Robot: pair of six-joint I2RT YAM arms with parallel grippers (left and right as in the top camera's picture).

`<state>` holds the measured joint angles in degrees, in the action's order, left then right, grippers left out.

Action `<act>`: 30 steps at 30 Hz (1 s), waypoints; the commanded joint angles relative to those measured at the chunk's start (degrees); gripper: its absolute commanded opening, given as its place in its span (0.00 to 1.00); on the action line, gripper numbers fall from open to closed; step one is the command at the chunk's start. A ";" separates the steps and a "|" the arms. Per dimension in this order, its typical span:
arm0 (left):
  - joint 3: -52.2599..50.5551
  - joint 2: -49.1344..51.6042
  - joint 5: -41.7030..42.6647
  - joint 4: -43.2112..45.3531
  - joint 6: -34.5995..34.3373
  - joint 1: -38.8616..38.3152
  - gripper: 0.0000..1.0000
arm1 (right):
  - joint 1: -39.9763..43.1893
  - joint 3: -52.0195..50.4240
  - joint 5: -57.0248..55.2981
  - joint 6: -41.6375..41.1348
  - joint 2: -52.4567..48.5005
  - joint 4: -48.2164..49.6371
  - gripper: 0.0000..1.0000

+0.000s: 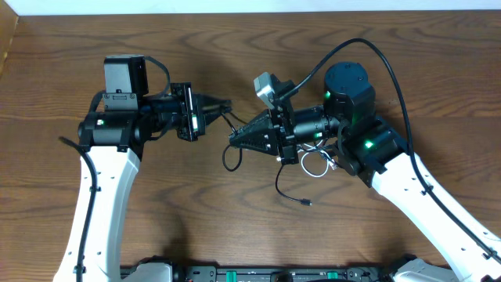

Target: Untangle cables

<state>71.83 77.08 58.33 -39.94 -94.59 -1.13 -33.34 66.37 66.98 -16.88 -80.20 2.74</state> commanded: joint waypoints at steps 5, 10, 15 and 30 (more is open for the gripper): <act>0.85 -0.57 -12.70 -1.20 6.14 0.20 0.08 | 2.27 0.26 -1.03 -1.84 0.04 0.00 0.01; 0.85 -0.57 -30.51 -6.64 15.58 0.20 0.07 | 8.72 0.26 -2.01 -2.97 0.04 -9.35 0.01; 0.87 -1.36 -26.18 -1.05 16.15 0.20 0.08 | 14.49 0.26 -9.40 -2.71 0.04 -23.91 0.07; 0.87 -8.59 -7.32 46.16 -0.79 0.07 0.07 | 15.26 0.26 -29.64 1.73 0.04 -38.58 0.46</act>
<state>71.88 70.89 46.63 0.49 -88.01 -1.17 -18.28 66.52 43.29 -16.03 -80.20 -35.55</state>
